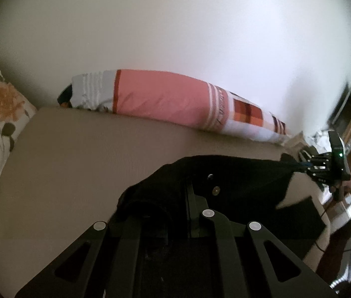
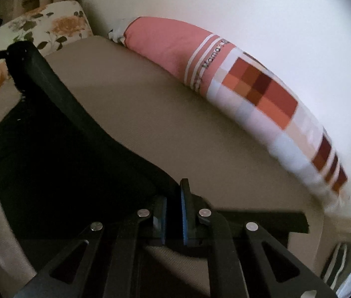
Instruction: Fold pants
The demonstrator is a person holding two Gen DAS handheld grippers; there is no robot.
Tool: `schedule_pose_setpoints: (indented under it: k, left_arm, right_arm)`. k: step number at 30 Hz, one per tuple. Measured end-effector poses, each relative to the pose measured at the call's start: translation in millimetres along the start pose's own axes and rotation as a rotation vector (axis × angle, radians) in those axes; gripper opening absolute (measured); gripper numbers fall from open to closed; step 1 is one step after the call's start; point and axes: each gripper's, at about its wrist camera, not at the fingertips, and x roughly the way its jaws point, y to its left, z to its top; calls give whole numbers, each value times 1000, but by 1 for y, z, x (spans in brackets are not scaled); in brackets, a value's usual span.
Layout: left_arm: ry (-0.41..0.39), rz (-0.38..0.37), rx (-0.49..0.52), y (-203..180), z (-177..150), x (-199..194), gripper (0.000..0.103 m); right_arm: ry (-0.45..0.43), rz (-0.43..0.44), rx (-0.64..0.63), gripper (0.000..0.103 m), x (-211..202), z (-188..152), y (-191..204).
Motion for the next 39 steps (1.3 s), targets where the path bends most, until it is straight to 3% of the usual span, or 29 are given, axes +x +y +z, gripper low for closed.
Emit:
schedule_pose_setpoints:
  k: [7,16,18,21,26,33,39]
  left_arm:
    - [54,-21,-8,-1,-51,-27,11]
    - [260,19,-48,9,-134,-15,14]
    - [283,36,-52,8,-143,-13,16]
    - [298,76,-62,8,-148,-15,27]
    - [323,157,-103,11,-151,-28,66]
    - [330,183,-117,0,-159,-63,67]
    - [287,85,-376,9,-161,-81,67]
  right_arm:
    - [37,116,111,5,-21,-75,42]
    - [185,231,151,5,18,-139,90]
    - [210,223,138,5,30,-144,96]
    - [205,220,150,5,33,-144,98]
    - [202,236,178,5,33,-143,98]
    - [180,239,179,6,36,-149,98]
    - [165,239,167,6,38,-149,98]
